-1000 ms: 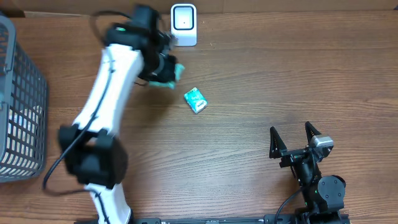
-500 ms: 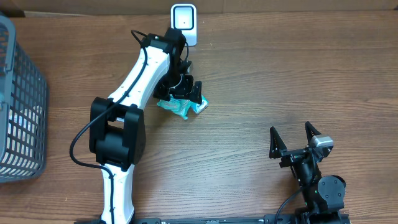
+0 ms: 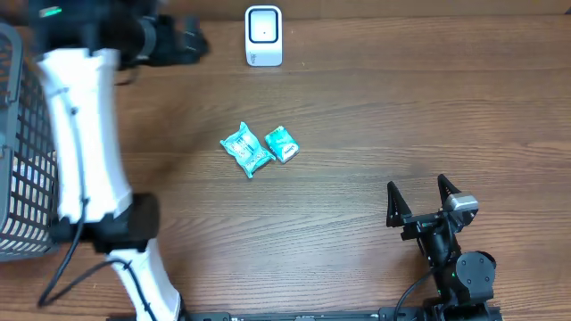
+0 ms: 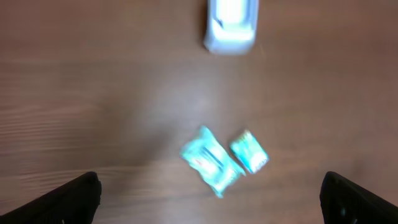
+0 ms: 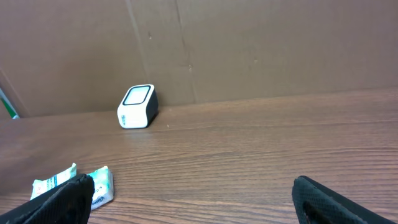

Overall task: Scan the item barcode
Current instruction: 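Move the second teal pack past the scanner and place it beside the first, then reach the left gripper into the basket and grasp the clear plastic bag, then carry the clear bag to the scanner and drop it near the teal packs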

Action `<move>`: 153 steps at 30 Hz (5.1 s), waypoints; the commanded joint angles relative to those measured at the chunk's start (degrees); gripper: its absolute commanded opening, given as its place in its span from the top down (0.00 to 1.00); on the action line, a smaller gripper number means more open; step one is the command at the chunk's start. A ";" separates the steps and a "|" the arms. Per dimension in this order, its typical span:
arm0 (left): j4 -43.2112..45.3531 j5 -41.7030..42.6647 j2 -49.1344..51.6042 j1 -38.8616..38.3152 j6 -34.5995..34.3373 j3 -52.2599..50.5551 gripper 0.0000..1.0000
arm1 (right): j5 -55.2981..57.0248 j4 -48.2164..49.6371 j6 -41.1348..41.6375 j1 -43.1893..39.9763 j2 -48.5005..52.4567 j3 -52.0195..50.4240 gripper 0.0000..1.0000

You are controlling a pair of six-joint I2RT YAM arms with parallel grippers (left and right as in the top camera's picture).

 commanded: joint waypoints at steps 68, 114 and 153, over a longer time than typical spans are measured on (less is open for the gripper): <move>17.16 -20.39 24.98 40.63 -4.48 -30.71 0.00 | 0.37 0.13 0.15 -0.15 -0.57 -0.59 0.00; -0.55 2.64 -11.04 37.57 -7.65 2.62 0.77 | 0.37 0.13 0.15 -0.15 -0.57 -0.59 0.00; 42.75 -6.91 -15.34 -22.36 -5.11 -74.14 0.00 | 0.37 0.13 0.15 -0.15 -0.57 -0.59 0.00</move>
